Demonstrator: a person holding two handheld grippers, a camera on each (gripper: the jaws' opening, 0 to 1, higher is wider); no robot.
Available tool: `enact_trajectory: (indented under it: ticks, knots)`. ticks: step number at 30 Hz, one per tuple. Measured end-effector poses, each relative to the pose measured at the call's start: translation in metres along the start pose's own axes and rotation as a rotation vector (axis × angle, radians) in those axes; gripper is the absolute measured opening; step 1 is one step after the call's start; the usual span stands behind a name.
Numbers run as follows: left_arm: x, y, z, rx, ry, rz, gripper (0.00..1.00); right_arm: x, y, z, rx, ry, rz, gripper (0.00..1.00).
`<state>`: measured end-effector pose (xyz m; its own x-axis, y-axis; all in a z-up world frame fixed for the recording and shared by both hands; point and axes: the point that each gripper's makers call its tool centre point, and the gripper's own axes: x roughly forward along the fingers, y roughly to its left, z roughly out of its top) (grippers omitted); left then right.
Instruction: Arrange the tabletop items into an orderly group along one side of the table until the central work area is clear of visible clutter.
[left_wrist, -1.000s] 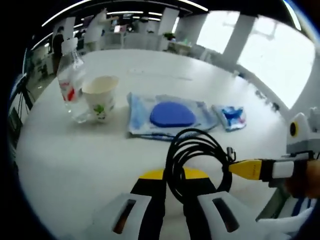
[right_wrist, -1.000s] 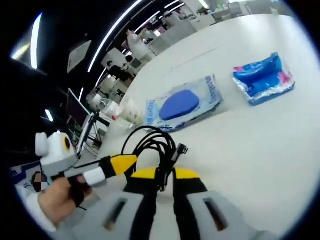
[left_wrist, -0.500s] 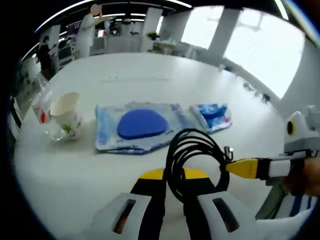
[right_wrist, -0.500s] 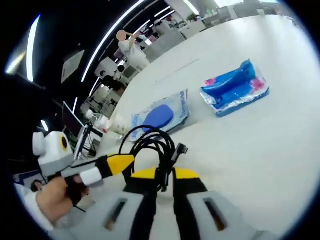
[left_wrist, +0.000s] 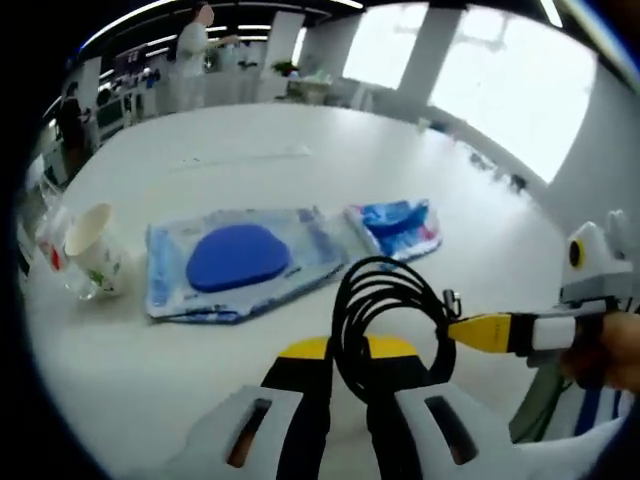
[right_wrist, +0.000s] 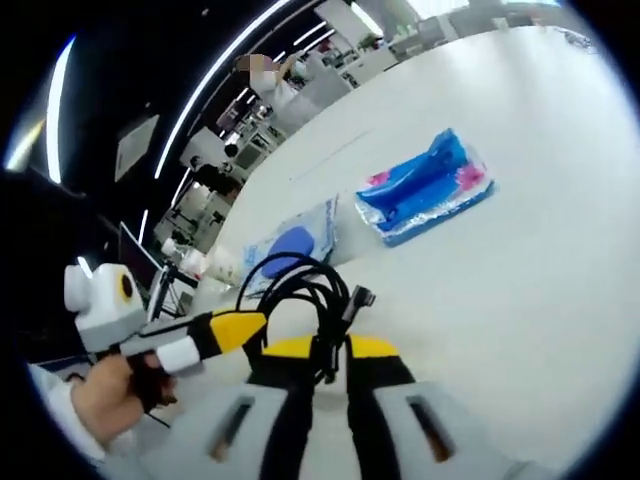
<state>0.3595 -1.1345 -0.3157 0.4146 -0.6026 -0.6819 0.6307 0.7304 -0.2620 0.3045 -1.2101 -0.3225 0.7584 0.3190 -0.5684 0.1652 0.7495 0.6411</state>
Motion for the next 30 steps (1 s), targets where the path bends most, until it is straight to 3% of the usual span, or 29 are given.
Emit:
enact_trajectory:
  ticks: [14, 15, 18, 21, 25, 30]
  knots:
    - [0.021, -0.033, 0.005, 0.057, 0.026, -0.04, 0.05, -0.016, -0.034, 0.01, 0.027, -0.027, -0.048, 0.08]
    - [0.022, -0.038, 0.005, 0.057, 0.032, -0.065, 0.05, -0.018, -0.038, 0.011, 0.026, -0.027, -0.051, 0.08]
    - [0.027, -0.039, 0.005, 0.053, 0.03, -0.055, 0.05, -0.017, -0.043, 0.012, 0.039, -0.03, -0.052, 0.08]
    - [0.032, -0.036, 0.006, 0.045, 0.033, -0.036, 0.04, -0.015, -0.043, 0.009, -0.027, 0.006, -0.053, 0.08]
    - [0.034, -0.038, 0.006, 0.033, 0.038, -0.047, 0.04, -0.015, -0.049, 0.011, -0.01, 0.002, -0.056, 0.08]
    - [0.043, -0.038, 0.0, 0.019, 0.056, -0.029, 0.0, -0.014, -0.057, 0.009, -0.049, 0.026, -0.067, 0.07]
